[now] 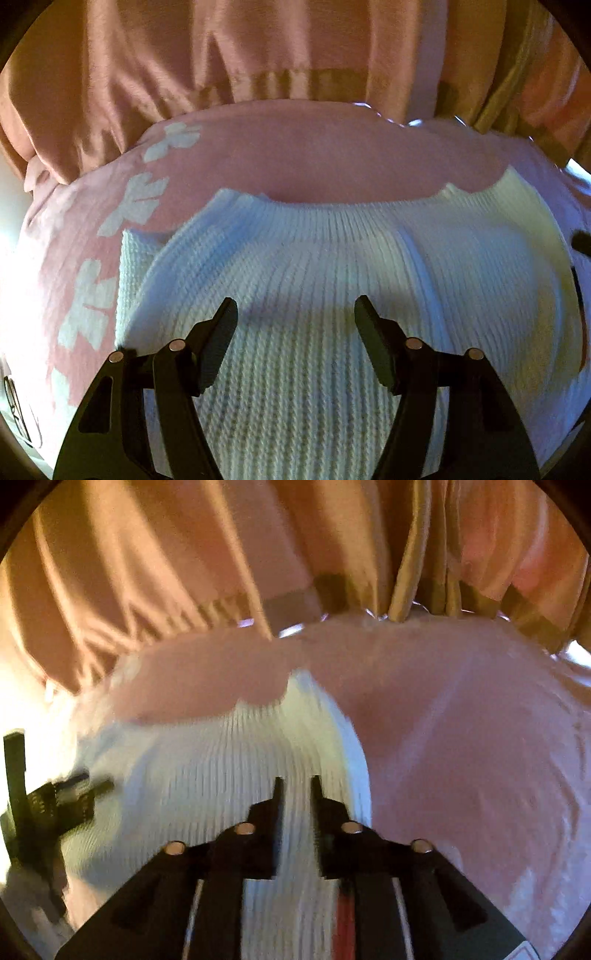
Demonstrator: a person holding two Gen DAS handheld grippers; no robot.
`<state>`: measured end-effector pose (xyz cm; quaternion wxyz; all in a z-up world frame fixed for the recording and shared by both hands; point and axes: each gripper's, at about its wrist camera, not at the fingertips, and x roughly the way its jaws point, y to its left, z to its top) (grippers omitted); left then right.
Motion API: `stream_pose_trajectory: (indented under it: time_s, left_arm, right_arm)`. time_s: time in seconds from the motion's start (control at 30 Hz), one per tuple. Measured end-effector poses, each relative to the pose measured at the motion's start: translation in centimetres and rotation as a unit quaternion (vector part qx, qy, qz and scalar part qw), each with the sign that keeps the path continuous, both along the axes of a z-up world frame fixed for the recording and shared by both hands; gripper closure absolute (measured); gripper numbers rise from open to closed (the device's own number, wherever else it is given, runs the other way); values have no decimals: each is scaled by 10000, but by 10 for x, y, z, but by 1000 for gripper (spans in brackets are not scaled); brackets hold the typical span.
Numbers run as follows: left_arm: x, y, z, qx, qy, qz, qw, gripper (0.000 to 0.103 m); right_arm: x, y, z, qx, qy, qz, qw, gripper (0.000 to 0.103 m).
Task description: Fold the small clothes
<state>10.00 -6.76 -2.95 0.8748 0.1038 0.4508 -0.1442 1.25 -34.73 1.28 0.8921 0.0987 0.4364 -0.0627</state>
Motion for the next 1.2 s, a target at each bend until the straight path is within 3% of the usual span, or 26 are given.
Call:
stream_pose_trajectory:
  time_s: [0.1, 0.23, 0.4, 0.5, 0.63, 0.77, 0.83, 0.9, 1.1, 1.2]
  left_arm:
    - [-12, -1, 2, 76, -71, -130, 9999, 39]
    - [-24, -1, 3, 79, -43, -225, 9997, 39]
    - [-31, -3, 5, 54, -78, -198, 9998, 37]
    - [-29, -1, 7, 1, -99, -92, 9999, 37]
    - [-18, 5, 9, -140, -94, 148, 9997, 36]
    - [-12, 7, 5, -116, -18, 203, 9997, 36]
    - [-11, 6, 3, -60, 10, 188, 9998, 36]
    - [-12, 6, 3, -58, 16, 157, 9999, 35]
    - [-14, -2, 6, -176, 56, 35, 9998, 31]
    - [-18, -8, 7, -156, 8, -59, 9999, 30]
  right_arm:
    - [-34, 2, -23, -63, 286, -193, 9994, 51]
    - [-57, -8, -61, 523, 753, -431, 9949, 47]
    - [-56, -11, -76, 911, 764, -449, 9919, 35]
    - [-34, -26, -68, 1158, 590, -596, 9897, 34]
    - [2, -38, -59, 1291, 512, -374, 9896, 32]
    - [26, -30, -79, 1055, 861, -258, 9904, 28]
    - [24, -28, -82, 1004, 787, -323, 9913, 35]
    - [23, -26, -74, 1013, 653, -221, 9925, 79]
    - [9, -36, -34, 925, 26, -229, 9954, 86]
    - [-4, -55, -15, 753, -217, -483, 9958, 86]
